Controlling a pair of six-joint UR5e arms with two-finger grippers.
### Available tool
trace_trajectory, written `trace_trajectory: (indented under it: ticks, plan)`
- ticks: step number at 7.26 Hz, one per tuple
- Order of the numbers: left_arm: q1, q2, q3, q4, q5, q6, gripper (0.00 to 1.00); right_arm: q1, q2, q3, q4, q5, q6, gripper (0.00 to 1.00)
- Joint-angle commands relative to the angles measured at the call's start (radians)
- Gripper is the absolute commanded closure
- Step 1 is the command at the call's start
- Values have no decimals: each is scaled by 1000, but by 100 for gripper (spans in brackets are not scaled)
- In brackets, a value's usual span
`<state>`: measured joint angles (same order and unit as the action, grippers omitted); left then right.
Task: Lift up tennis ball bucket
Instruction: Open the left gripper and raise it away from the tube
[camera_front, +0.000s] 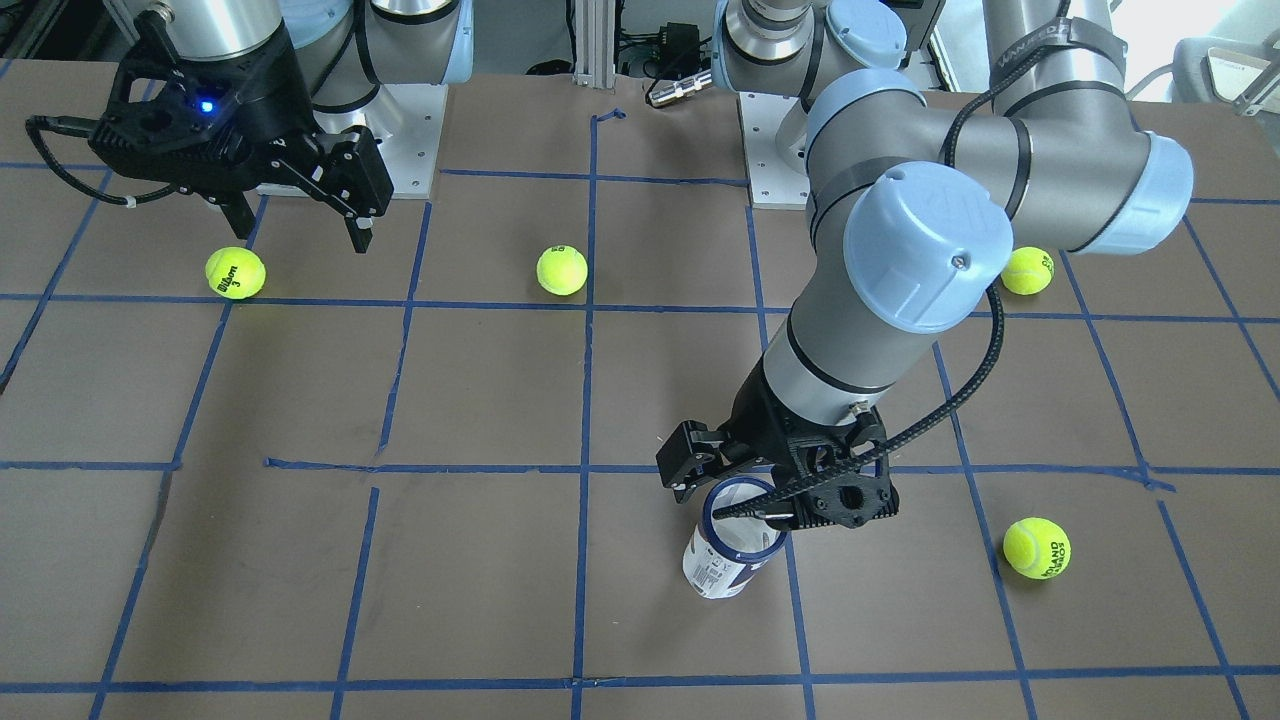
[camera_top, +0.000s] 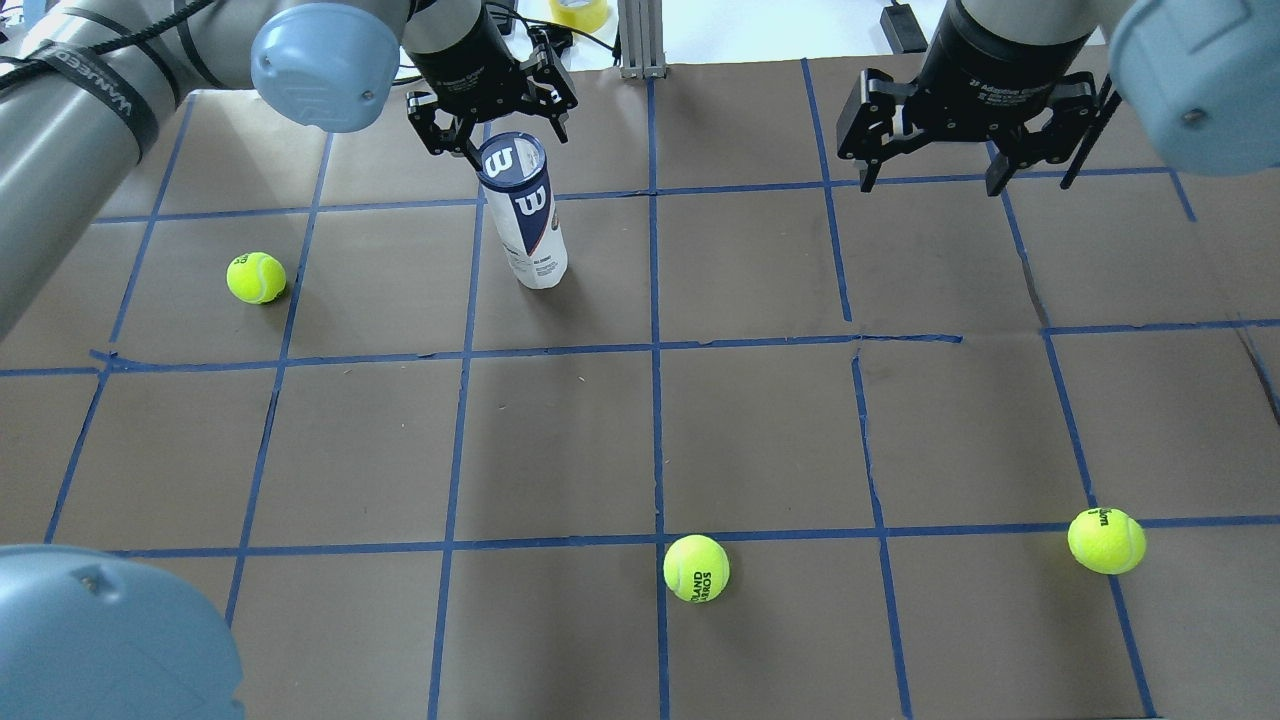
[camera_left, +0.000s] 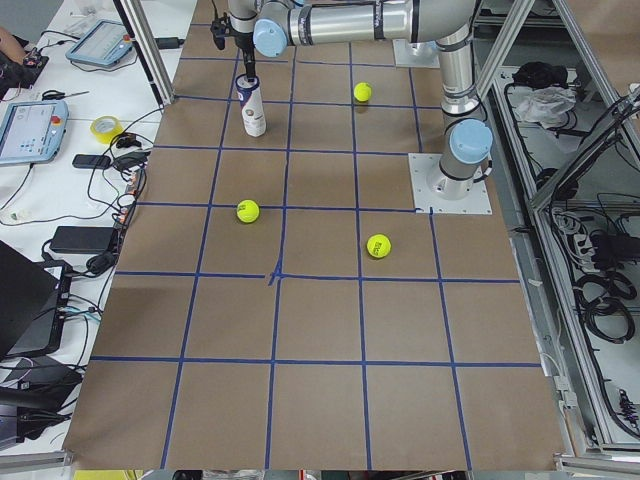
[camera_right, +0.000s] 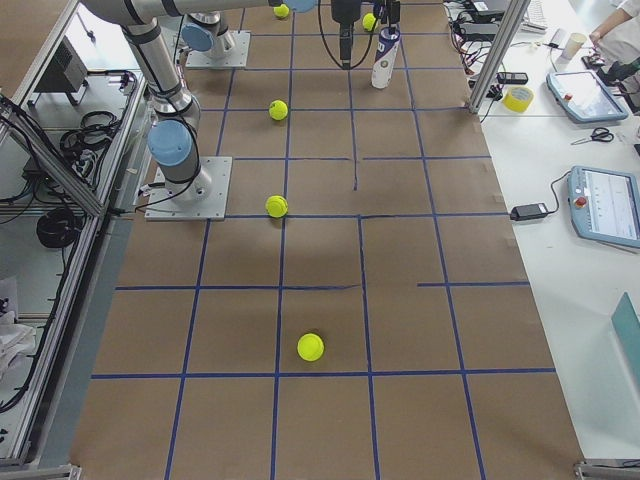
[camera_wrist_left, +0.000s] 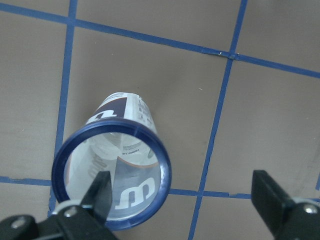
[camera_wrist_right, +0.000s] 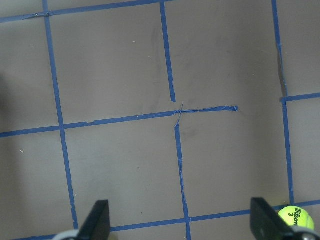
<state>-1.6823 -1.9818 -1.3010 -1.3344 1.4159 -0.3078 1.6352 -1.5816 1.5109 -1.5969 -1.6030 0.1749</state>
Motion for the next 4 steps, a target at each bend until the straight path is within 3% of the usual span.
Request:
trace_trajectory:
  ticks: [1,4]
  plan:
    - [9,46,63,-163,62,85,0,0,0,0,0,0,0,0]
    - [111,150,48,-287,113,304,0,0,0,0,0,-2,0,0]
